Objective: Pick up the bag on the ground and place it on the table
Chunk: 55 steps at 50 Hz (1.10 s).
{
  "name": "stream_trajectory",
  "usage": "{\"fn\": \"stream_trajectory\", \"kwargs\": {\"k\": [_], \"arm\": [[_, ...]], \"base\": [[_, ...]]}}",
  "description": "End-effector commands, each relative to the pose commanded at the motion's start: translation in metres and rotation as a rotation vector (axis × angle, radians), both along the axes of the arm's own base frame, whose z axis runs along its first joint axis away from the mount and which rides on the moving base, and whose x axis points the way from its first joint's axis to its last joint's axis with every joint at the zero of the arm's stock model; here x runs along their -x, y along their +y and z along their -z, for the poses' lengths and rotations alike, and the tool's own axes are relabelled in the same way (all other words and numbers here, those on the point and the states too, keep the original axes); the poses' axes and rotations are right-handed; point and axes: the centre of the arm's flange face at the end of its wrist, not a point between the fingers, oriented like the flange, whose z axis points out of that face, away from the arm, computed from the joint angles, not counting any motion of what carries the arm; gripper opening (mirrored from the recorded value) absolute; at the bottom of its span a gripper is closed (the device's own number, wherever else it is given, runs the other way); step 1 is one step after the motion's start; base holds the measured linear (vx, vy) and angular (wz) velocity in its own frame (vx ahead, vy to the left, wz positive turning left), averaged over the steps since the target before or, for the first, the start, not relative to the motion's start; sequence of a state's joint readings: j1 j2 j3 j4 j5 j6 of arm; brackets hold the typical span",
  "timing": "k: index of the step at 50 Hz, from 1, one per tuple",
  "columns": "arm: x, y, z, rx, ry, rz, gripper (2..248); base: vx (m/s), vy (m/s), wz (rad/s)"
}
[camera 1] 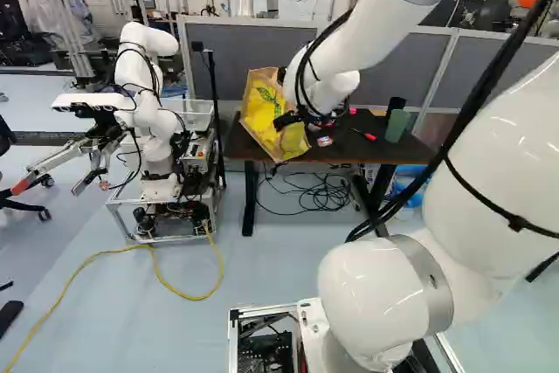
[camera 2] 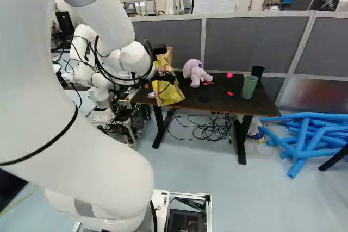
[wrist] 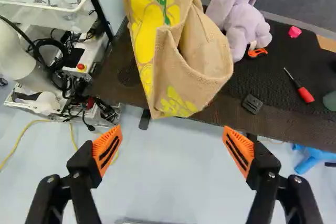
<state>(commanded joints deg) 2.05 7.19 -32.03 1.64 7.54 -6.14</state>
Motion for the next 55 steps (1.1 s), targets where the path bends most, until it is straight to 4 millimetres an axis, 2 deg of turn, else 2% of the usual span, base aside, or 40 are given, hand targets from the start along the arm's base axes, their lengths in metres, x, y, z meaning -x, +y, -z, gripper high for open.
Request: {"fn": "stream_trajectory", "kwargs": {"k": [28,55], "arm": [[0.051,-0.008,0.042,-0.029,-0.181,0.038,247],[0.091,-0.011,0.067,-0.053,-0.307,0.058,247]], "base": [[0.000,0.000,0.000],[0.000,0.000,0.000]]}}
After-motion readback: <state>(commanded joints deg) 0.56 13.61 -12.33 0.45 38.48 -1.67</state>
